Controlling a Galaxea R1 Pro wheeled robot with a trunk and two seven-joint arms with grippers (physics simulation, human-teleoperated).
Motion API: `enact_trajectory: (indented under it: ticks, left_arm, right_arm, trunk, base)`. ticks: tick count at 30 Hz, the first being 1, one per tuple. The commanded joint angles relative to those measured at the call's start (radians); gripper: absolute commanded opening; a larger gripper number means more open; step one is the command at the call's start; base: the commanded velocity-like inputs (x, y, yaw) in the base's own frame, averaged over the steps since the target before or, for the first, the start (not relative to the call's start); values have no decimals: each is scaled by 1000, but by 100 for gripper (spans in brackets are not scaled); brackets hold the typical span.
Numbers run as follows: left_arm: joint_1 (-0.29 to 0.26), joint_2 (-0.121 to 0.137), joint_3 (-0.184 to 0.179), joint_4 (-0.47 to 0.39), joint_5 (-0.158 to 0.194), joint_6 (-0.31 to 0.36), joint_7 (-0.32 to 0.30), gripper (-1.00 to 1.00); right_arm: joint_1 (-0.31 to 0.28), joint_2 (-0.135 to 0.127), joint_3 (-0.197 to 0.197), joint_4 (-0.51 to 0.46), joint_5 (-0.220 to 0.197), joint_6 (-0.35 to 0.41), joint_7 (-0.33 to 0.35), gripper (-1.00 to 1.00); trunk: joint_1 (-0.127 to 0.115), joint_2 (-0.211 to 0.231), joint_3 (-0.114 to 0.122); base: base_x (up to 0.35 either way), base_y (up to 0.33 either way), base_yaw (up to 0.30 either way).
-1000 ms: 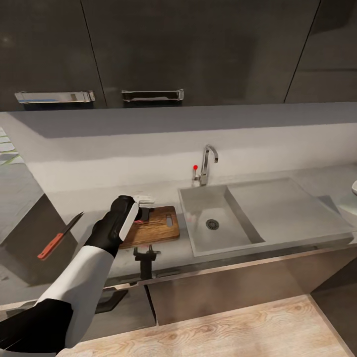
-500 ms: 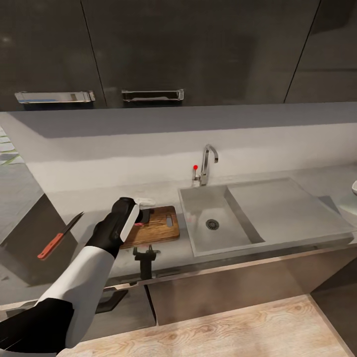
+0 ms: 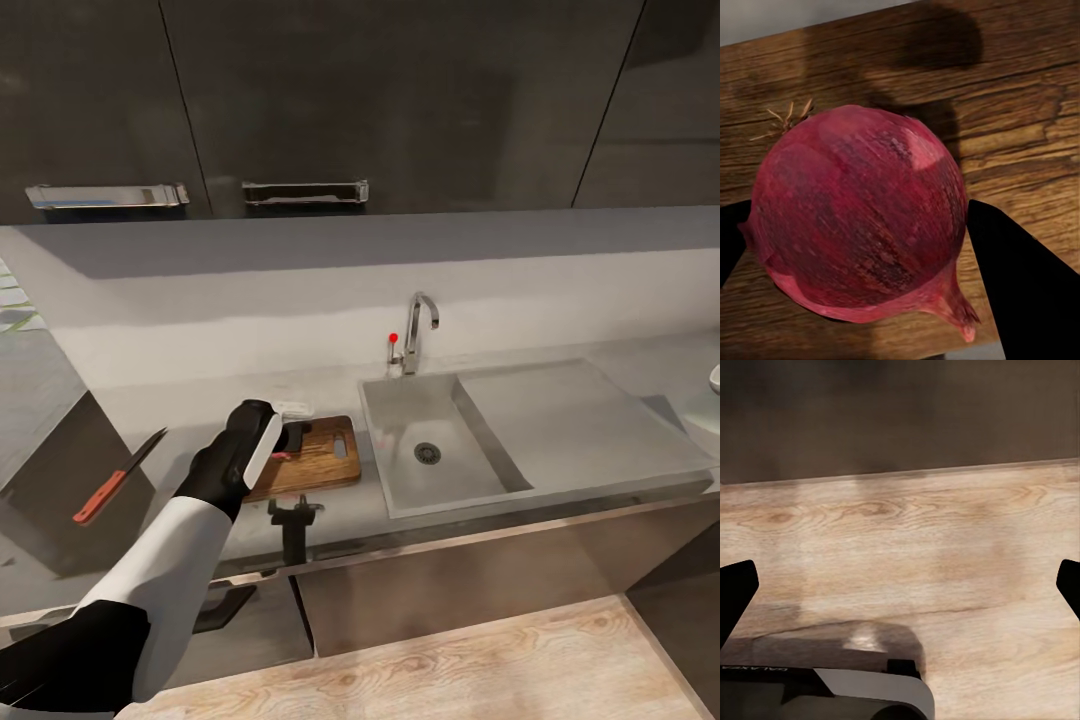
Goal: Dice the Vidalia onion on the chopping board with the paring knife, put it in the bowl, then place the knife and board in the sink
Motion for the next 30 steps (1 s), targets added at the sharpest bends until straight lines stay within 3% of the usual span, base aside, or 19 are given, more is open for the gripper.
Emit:
enact_trajectory:
  ticks: [1,30]
  left_arm:
    - [-1,0,-2,2,9,3,10,-100]
    - [-1,-2,-3,22,9,1,10,-100]
  right_arm:
    - [-1,1,-8,0,11,-3,-1,100]
    - [-1,1,-8,0,11,-3,-1,100]
  trunk:
    - [1,-2,-2]
    - [1,-2,-2]
  base:
    - [0,0,0]
    - [28,-65,0]
